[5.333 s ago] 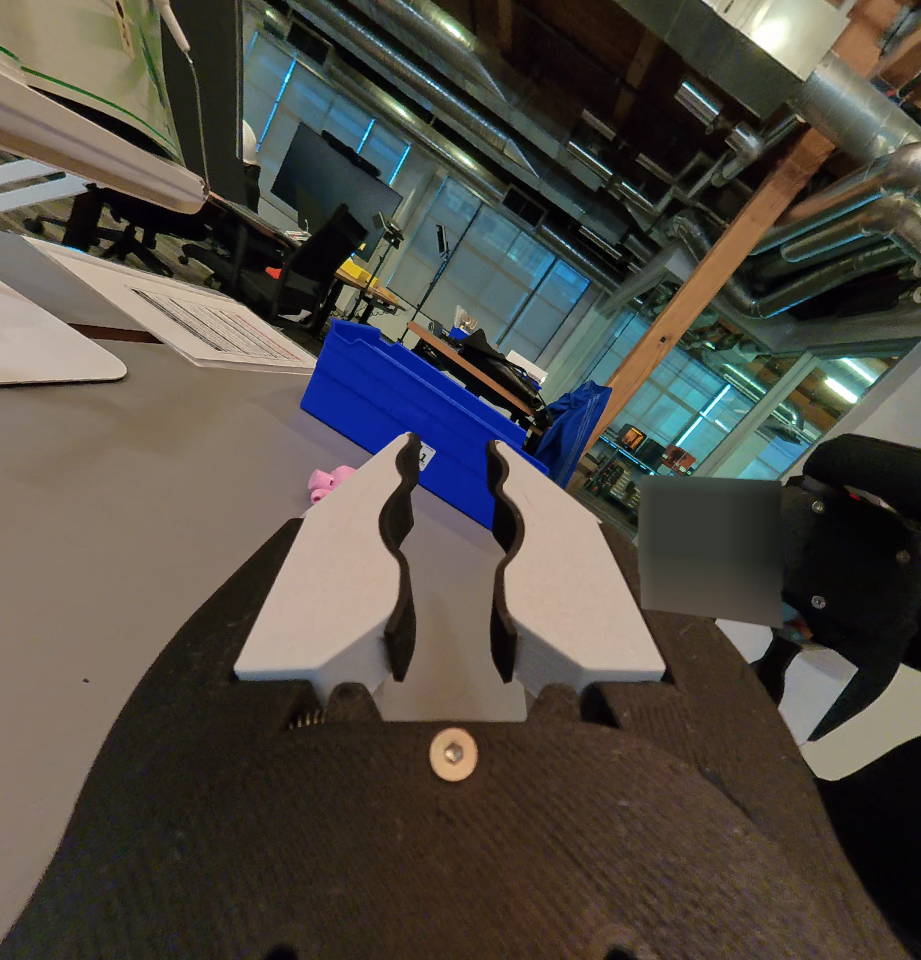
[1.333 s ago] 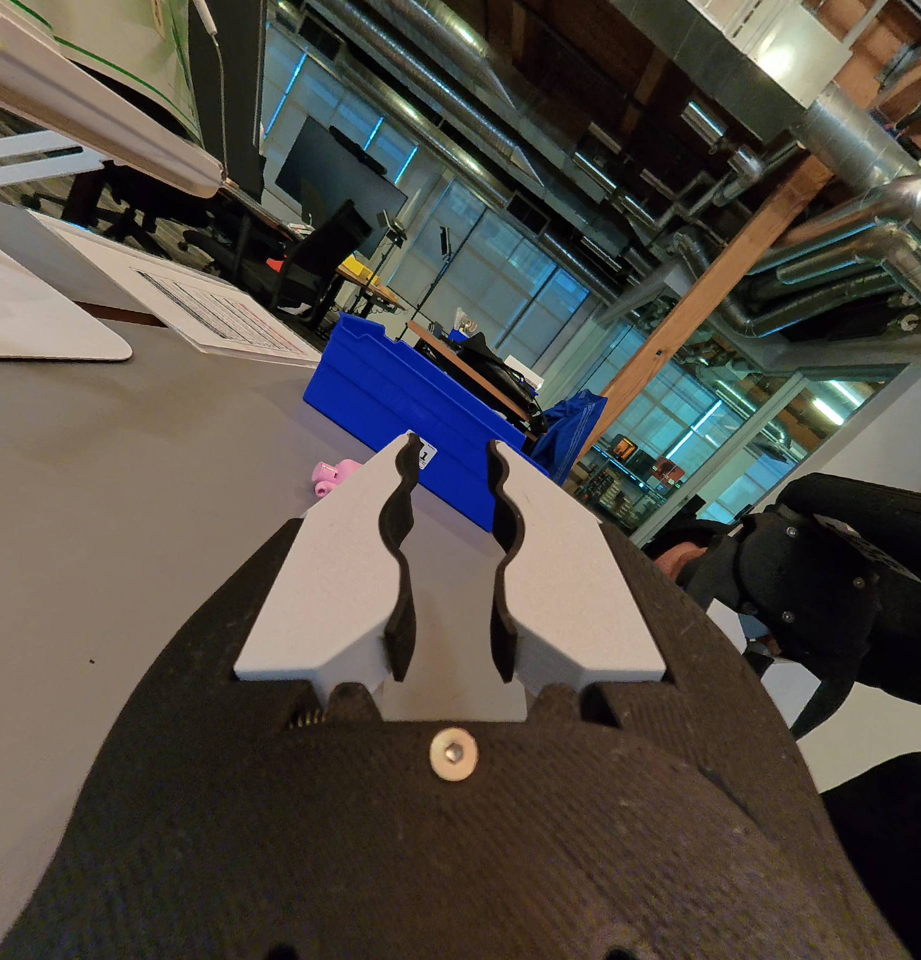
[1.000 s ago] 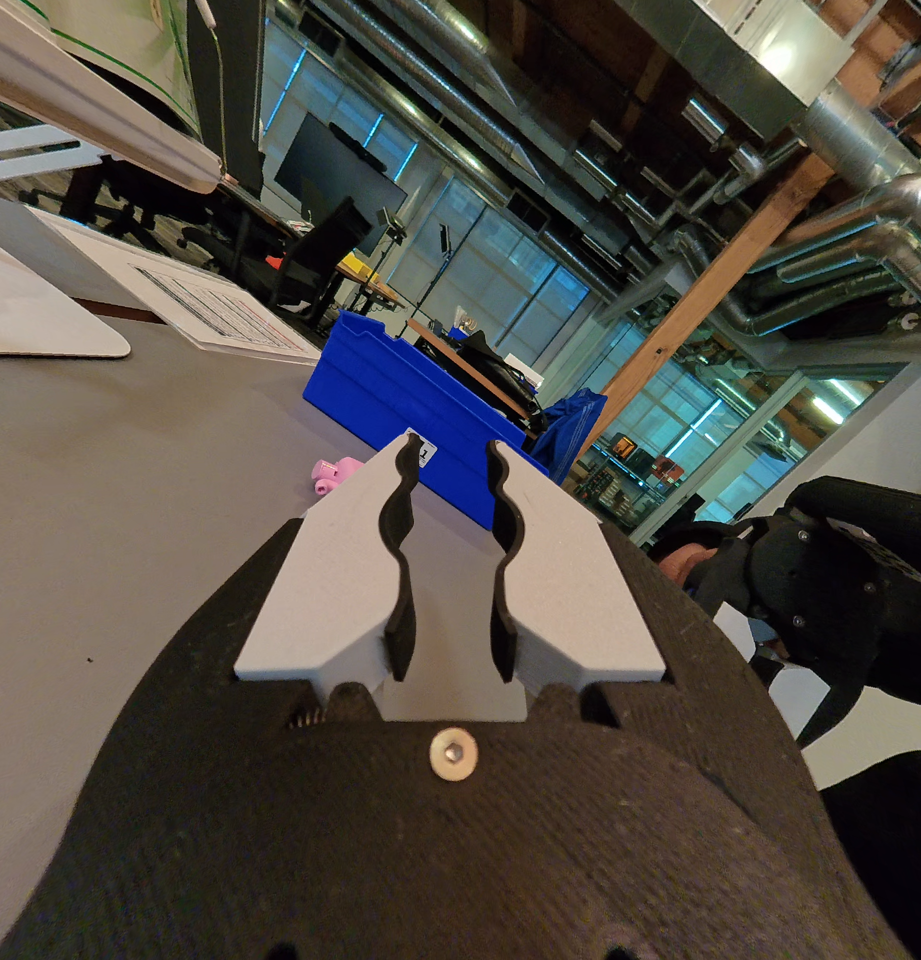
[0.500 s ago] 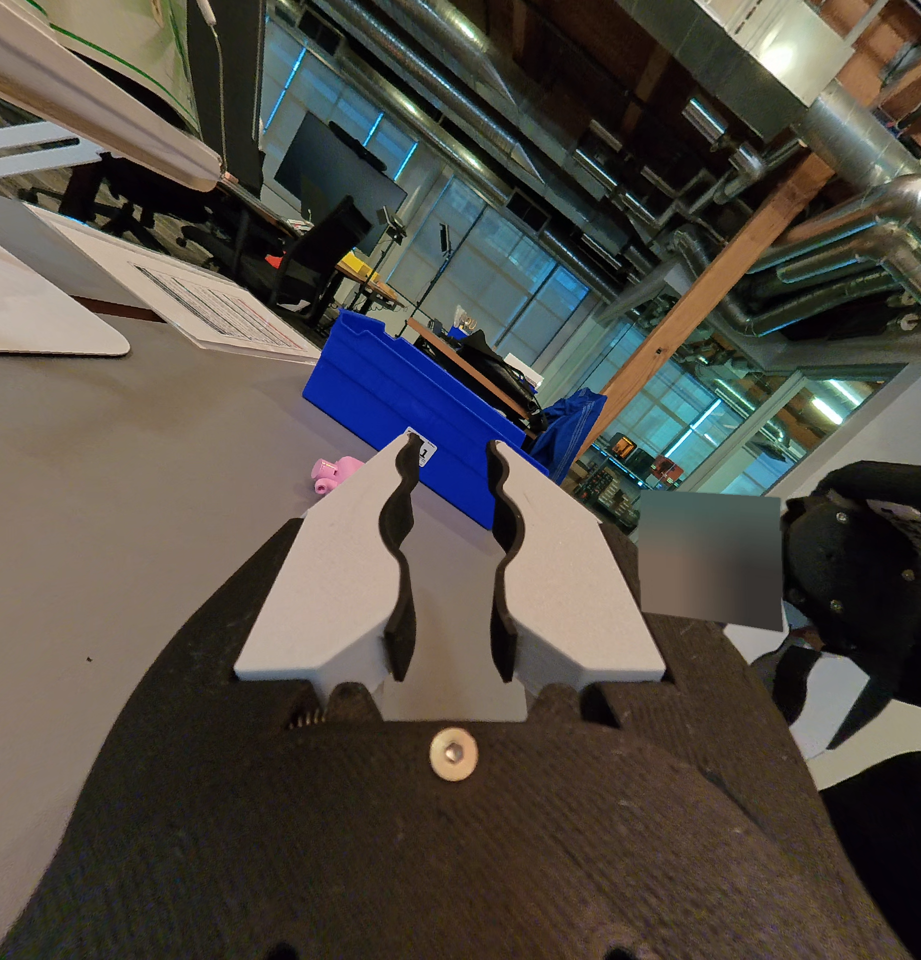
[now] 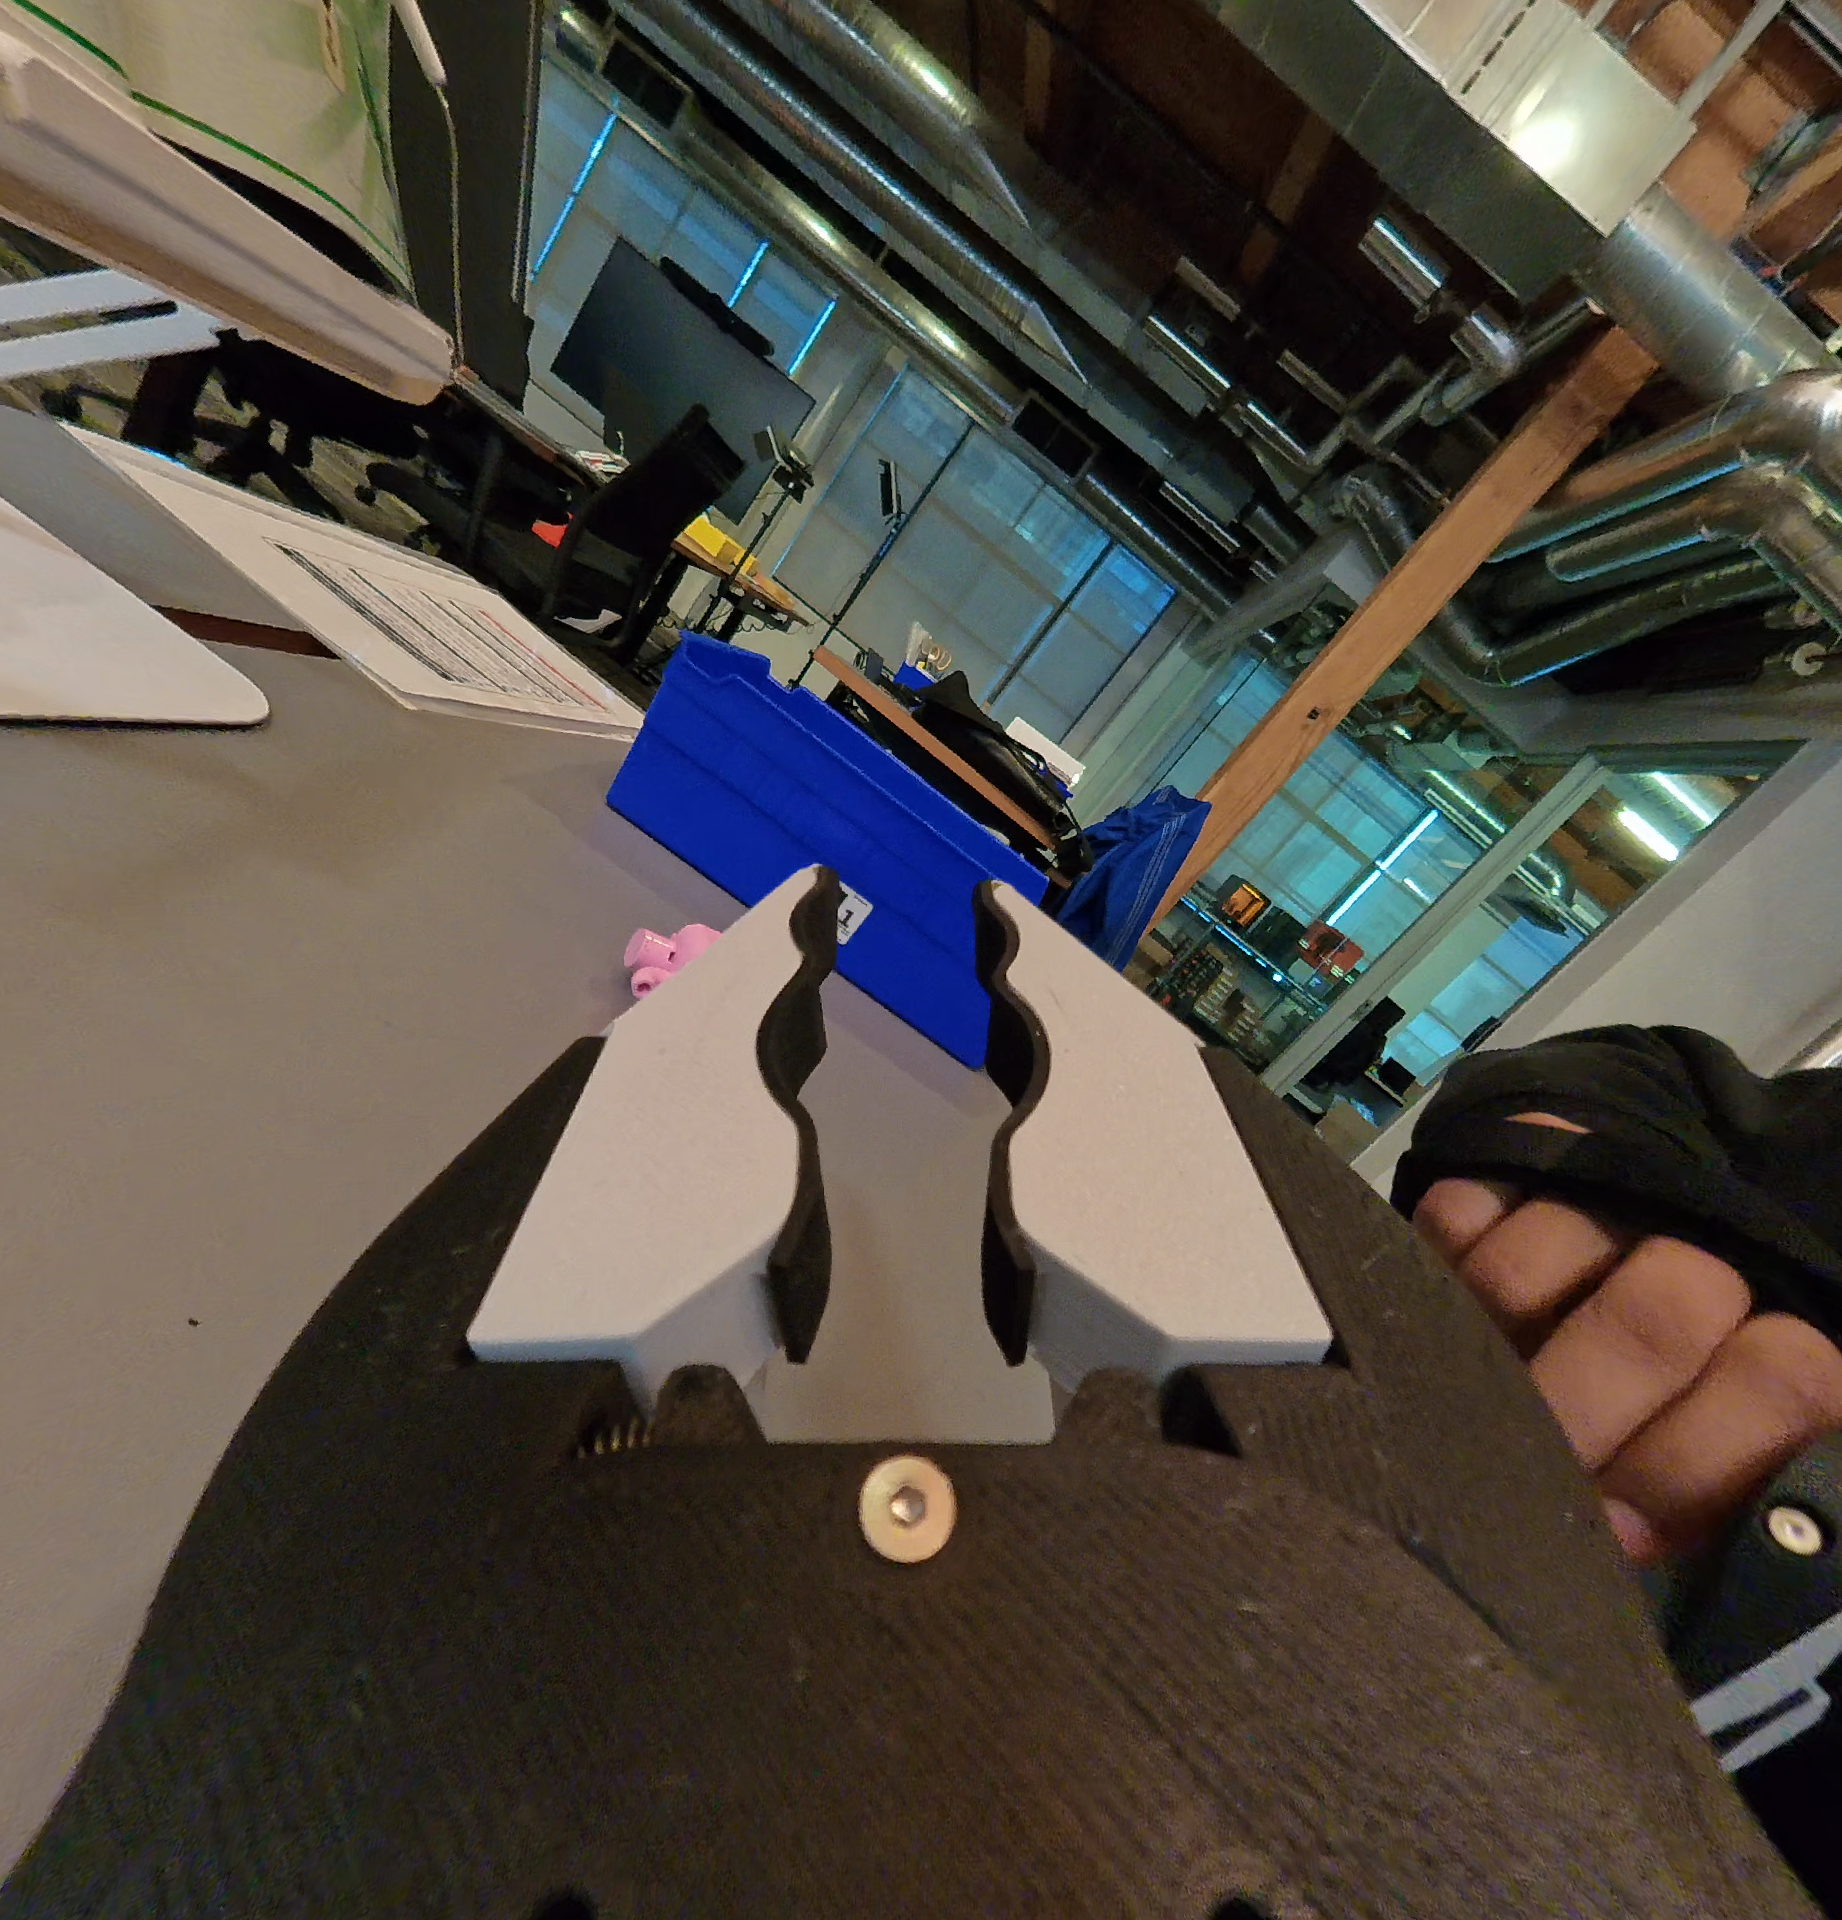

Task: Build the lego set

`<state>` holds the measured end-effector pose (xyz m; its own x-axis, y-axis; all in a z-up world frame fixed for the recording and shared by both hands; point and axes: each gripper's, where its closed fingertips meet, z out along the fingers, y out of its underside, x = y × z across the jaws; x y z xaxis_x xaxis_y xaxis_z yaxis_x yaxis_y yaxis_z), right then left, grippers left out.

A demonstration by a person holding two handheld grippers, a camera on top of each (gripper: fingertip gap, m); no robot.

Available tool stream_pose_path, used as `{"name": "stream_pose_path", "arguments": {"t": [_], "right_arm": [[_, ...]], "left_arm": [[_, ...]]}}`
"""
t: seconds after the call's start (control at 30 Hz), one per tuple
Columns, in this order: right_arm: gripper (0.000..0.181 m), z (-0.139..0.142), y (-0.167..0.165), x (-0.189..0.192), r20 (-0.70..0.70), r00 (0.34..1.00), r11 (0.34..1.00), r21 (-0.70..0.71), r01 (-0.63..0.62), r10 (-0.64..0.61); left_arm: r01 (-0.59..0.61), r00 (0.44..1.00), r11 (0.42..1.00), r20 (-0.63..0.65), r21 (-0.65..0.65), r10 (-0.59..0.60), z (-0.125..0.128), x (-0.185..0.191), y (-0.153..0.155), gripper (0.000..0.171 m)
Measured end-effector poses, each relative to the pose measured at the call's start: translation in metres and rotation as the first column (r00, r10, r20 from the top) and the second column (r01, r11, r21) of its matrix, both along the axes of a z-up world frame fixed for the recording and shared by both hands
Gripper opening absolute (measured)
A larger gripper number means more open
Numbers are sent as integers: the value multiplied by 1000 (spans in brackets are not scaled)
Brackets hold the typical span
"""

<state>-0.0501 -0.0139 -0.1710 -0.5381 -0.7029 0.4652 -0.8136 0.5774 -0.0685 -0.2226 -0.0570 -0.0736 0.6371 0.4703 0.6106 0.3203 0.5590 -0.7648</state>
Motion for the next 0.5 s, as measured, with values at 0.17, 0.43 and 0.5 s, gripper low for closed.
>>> {"name": "stream_pose_path", "arguments": {"t": [0.17, 0.43, 0.5], "right_arm": [[1, 15, -12, -8, 115, 990, 992, -85, 90, -80], [1, 95, -12, -54, 882, 438, 769, -157, 619, -173], [1, 117, -7, -72, 967, 249, 697, -139, 704, -59]], "left_arm": [[-25, 1000, 1000, -13, 9, 25, 5, 1, -9, 24], [-60, 997, 991, -30, 115, 64, 17, 4, -32, 23], [-34, 999, 987, -28, 159, 39, 18, 5, -29, 23]]}}
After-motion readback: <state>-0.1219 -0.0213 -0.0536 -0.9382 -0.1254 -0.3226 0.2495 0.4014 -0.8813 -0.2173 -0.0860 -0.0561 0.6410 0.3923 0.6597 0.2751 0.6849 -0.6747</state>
